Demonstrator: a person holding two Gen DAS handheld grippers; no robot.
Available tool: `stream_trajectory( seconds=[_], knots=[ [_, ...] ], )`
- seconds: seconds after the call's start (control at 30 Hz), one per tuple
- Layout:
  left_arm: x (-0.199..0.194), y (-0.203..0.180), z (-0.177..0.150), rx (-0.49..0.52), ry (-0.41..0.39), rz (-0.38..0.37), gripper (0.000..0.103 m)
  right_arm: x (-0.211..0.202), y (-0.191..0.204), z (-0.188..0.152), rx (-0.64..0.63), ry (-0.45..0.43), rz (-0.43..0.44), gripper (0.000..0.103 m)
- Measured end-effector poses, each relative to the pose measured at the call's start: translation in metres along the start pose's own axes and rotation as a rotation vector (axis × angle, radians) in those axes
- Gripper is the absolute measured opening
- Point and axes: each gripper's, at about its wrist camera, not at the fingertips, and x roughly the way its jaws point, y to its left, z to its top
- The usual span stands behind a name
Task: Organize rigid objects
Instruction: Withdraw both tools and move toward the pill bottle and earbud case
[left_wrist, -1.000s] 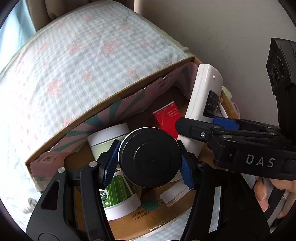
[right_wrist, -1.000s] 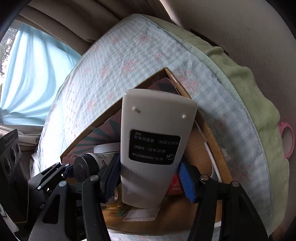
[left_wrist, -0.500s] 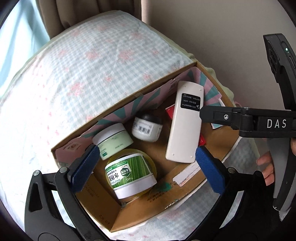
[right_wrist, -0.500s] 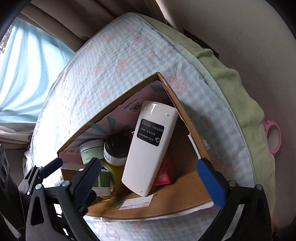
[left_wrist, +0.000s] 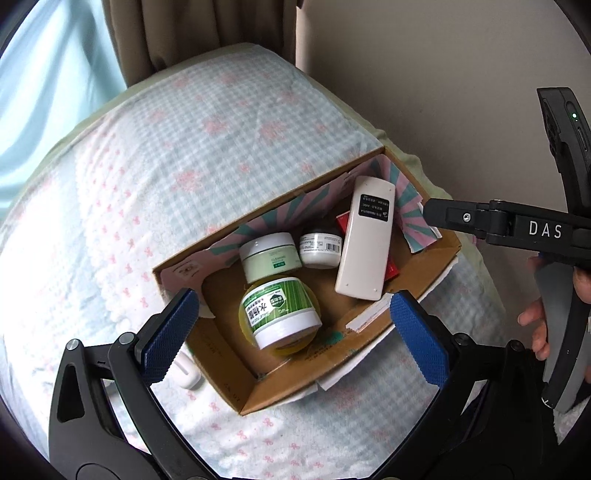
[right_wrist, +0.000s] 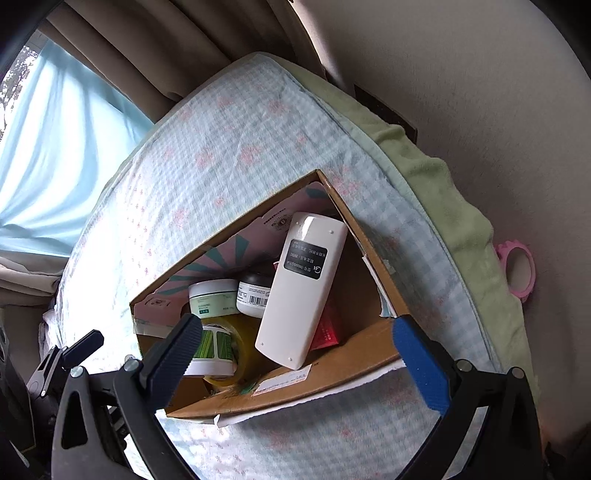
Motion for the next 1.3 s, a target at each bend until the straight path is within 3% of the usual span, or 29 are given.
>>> stream_trajectory(
  seconds=[0.3, 0.47, 0.57, 0.8, 0.93, 1.1, 1.3],
  knots=[
    [-0.087, 0.045, -0.053, -0.081, -0.074, 0.047, 0.103, -0.062, 0.06, -0.029, -0.161, -0.034, -0.008, 0.103],
    [-0.134, 0.089, -0.099, -0.089, -0.107, 0.123, 0.103, -0.091, 0.113, -0.063, -0.305, -0.083, -0.027, 0.103],
    [-0.156, 0.118, -0.127, -0.083, -0.118, 0.151, 0.103, -0.101, 0.147, -0.089, -0.369, -0.092, -0.043, 0.103],
    [-0.187, 0.188, -0.172, -0.042, -0.12, 0.177, 0.103, -0.097, 0.213, -0.146, -0.381, -0.074, -0.011, 0.103],
    [-0.187, 0.225, -0.186, 0.017, -0.106, 0.16, 0.103, -0.084, 0.243, -0.171, -0.346, -0.048, 0.046, 0.103],
    [-0.159, 0.268, -0.189, 0.113, -0.043, 0.087, 0.103, -0.05, 0.277, -0.198, -0.358, -0.006, 0.002, 0.103],
    [-0.096, 0.312, -0.186, 0.204, 0.066, 0.057, 0.103, 0.0, 0.303, -0.206, -0.405, 0.061, -0.035, 0.103]
  ],
)
